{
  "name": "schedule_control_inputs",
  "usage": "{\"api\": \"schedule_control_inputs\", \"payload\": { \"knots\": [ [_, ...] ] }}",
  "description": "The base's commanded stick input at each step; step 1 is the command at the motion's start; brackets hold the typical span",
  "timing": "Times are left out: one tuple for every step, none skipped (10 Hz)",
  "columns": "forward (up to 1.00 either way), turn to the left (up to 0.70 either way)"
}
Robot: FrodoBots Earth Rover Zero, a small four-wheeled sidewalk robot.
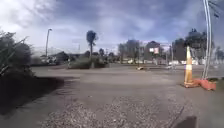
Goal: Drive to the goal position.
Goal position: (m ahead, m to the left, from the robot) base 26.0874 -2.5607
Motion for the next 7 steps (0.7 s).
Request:
{"api": "schedule_control_inputs", "payload": {
  "knots": [
    [0.70, -0.18],
    [0.70, -0.17],
    [0.70, -0.16],
    [0.70, -0.16],
    [0.70, -0.16],
    [0.70, -0.16],
    [0.70, -0.15]
  ]
}}
